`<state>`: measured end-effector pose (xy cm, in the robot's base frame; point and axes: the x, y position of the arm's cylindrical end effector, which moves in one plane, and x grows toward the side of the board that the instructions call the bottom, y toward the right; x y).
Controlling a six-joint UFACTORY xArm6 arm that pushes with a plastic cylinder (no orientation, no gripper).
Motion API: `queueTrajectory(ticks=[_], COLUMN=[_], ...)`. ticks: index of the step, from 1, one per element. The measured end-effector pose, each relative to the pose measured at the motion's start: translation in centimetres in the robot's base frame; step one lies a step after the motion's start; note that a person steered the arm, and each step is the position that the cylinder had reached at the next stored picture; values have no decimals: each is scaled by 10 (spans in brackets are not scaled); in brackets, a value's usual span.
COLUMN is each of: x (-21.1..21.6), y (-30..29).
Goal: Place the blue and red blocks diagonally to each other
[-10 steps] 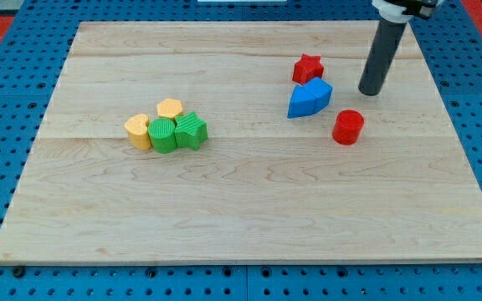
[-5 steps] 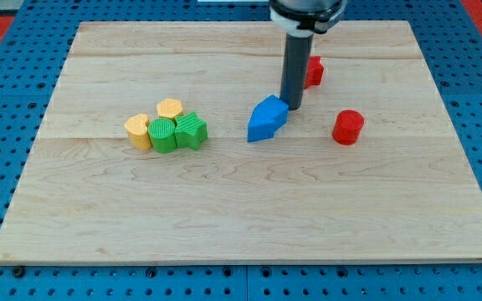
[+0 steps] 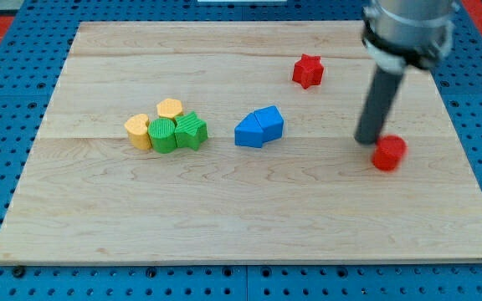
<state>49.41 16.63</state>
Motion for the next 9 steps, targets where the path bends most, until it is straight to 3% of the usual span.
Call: queueTrajectory(ticks=[1, 2, 3, 4, 6, 8, 9], x=[26, -34, -56, -10, -9, -179, -227], y=[1, -14, 54, 77, 32, 24, -40])
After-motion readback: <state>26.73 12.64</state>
